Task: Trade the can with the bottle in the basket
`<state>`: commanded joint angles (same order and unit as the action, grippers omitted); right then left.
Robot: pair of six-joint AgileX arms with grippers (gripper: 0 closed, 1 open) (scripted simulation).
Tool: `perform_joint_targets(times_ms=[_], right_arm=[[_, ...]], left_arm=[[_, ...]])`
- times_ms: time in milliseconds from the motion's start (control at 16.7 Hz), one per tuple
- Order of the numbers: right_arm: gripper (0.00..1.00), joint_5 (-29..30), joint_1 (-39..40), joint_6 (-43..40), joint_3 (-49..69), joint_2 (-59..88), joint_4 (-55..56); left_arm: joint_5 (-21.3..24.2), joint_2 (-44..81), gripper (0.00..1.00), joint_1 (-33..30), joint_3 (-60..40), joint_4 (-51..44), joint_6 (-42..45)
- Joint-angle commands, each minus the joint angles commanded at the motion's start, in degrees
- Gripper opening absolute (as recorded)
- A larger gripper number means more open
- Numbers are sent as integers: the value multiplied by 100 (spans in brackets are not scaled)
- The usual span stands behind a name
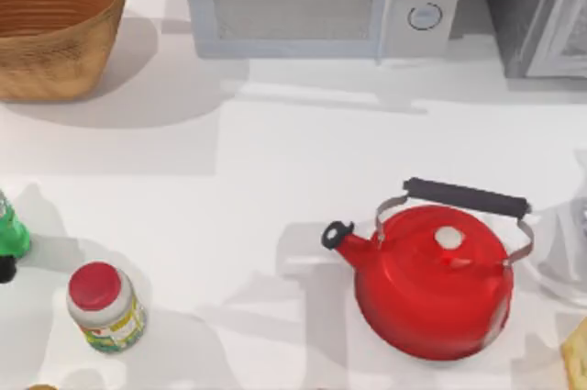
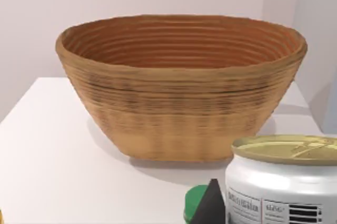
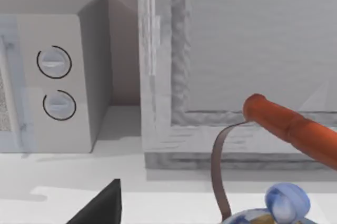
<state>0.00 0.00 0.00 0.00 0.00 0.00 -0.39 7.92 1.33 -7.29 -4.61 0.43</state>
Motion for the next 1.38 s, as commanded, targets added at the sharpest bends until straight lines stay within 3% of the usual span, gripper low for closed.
perform_joint_targets(times_ms=[240,840,1080,1380], right_arm=[[100,0,0,0,0,0,0],[100,0,0,0,0,0,0],[100,0,0,0,0,0,0],[100,0,0,0,0,0,0]], left_arm=[[30,-749,0,-119,689,435,-41],[167,-447,0,-146,580,604,-33],[697,729,0,-306,15,1194,-29],[1774,3060,0,-656,-1112,2373,-15]])
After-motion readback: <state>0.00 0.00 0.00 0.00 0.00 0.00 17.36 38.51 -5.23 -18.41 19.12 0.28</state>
